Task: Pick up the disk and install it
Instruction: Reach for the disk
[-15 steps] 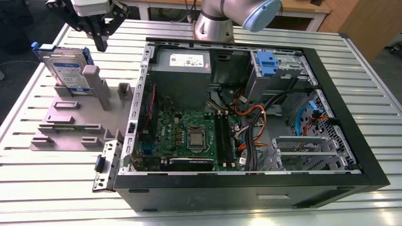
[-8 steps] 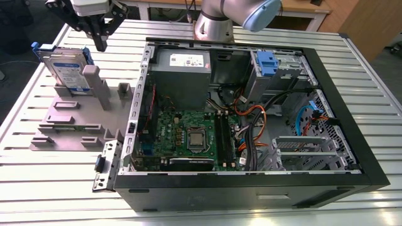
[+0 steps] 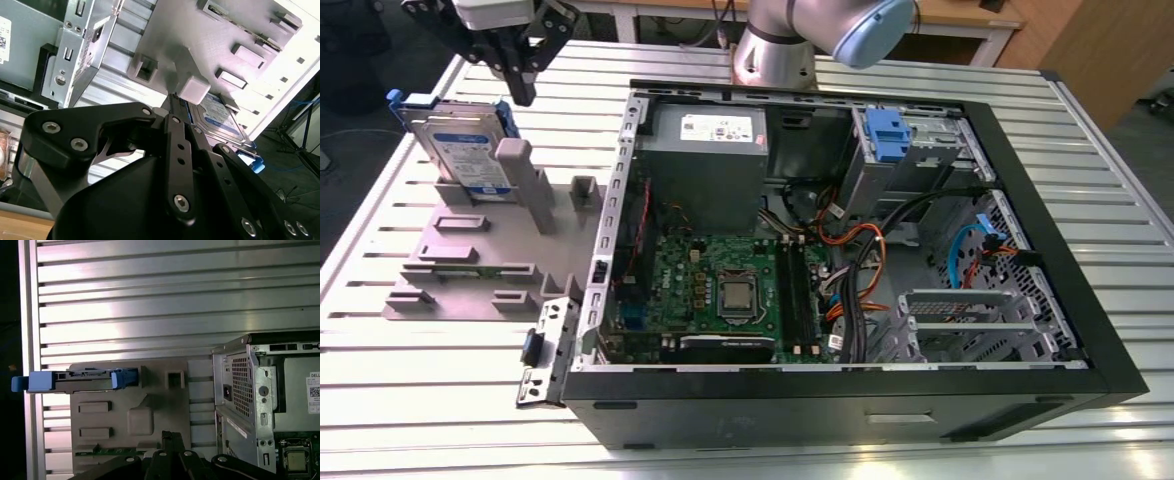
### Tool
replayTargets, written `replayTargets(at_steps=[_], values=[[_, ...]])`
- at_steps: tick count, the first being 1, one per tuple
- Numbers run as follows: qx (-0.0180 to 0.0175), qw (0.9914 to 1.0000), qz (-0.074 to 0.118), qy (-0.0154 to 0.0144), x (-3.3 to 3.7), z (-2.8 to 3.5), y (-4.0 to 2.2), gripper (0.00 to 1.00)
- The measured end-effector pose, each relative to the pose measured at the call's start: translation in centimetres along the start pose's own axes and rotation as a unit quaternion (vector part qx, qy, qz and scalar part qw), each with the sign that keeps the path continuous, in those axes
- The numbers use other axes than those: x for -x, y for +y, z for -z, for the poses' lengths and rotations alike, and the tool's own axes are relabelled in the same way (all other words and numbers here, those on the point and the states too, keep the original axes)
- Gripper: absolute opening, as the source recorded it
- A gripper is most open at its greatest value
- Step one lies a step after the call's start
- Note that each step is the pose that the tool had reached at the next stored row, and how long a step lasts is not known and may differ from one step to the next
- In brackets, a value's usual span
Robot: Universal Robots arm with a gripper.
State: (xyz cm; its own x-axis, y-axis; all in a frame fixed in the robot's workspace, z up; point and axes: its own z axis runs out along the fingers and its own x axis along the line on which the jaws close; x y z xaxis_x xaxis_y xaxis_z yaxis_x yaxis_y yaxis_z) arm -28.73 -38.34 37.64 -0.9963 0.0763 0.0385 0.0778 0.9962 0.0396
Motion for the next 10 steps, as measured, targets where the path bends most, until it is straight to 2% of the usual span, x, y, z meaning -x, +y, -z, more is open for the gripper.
replayTargets(at_steps=[10], values=[[0.0, 1.0, 0.0, 0.0001, -2.22, -0.19, 0.52, 0.11]])
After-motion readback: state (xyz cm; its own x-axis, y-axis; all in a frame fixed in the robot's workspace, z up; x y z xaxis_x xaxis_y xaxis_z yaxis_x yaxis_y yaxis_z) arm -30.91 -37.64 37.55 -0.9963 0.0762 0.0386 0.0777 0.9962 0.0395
